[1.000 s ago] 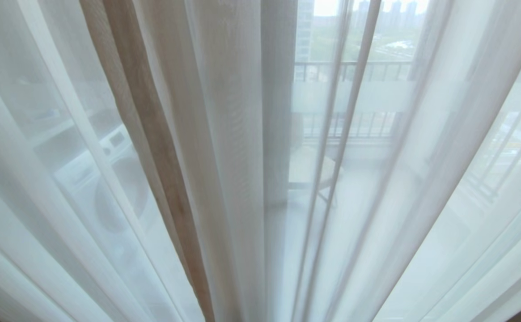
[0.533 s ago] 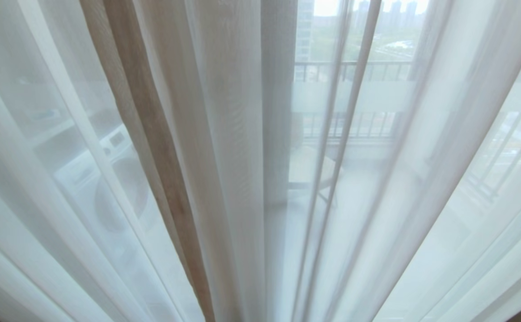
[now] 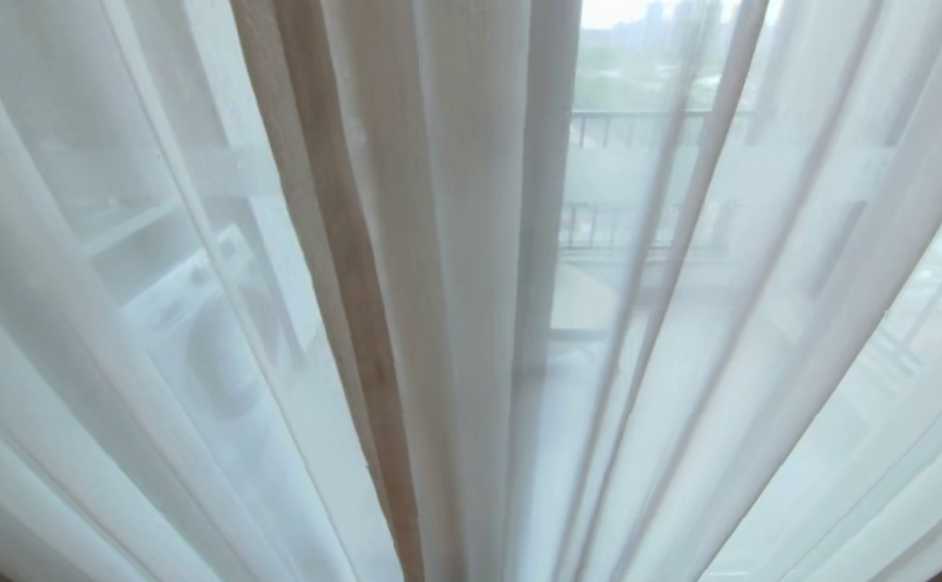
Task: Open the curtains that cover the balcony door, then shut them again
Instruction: Close the outer curtains on both sides
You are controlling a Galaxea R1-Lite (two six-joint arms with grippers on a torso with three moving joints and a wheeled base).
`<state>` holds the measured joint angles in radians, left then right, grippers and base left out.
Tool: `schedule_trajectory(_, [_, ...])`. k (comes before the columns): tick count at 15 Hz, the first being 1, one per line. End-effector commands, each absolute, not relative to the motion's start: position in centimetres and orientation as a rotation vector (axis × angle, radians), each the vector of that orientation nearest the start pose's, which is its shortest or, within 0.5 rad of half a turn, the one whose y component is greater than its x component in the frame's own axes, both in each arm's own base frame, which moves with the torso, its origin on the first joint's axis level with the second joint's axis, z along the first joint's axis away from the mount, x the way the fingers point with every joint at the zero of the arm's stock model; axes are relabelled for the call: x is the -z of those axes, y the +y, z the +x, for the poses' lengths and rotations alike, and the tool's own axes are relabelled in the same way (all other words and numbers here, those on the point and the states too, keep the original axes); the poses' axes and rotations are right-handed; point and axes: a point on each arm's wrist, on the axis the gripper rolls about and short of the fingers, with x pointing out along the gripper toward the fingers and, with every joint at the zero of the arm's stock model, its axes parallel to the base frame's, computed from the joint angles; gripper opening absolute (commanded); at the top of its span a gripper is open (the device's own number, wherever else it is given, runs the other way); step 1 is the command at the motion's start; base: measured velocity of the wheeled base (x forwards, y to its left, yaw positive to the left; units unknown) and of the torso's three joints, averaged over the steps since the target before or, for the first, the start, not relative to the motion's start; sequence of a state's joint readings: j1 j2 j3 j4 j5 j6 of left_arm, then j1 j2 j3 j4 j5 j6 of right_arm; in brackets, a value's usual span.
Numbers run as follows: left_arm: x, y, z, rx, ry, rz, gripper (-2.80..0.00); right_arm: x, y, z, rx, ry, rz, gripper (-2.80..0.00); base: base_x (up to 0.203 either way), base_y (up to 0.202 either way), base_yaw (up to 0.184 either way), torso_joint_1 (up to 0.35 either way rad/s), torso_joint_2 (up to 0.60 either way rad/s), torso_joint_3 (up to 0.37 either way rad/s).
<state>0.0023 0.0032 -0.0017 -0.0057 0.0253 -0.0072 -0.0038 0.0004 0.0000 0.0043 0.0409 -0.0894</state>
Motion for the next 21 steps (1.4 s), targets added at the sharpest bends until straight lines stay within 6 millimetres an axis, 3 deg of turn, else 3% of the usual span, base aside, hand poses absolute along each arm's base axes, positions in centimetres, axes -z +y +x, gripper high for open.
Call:
schedule_trajectory(1, [-7.66,0.05,-2.28,-0.029,-0.006,-0.008,-2.8,-7.5,0.1,-2.28,-0.039,0.003,-0.09,-2.8,0.0,0.197,-0.001,0.0,0.01,0.002])
schedule_trajectory(21, [-7.67,0.05,-2.28,-0.029,-0.008,-0.009,-2.8,-7.5,0.1,-2.28,-0.039,0.003,-0.09,-2.8,0.0,0.191,0.001,0.002,0.0,0.002])
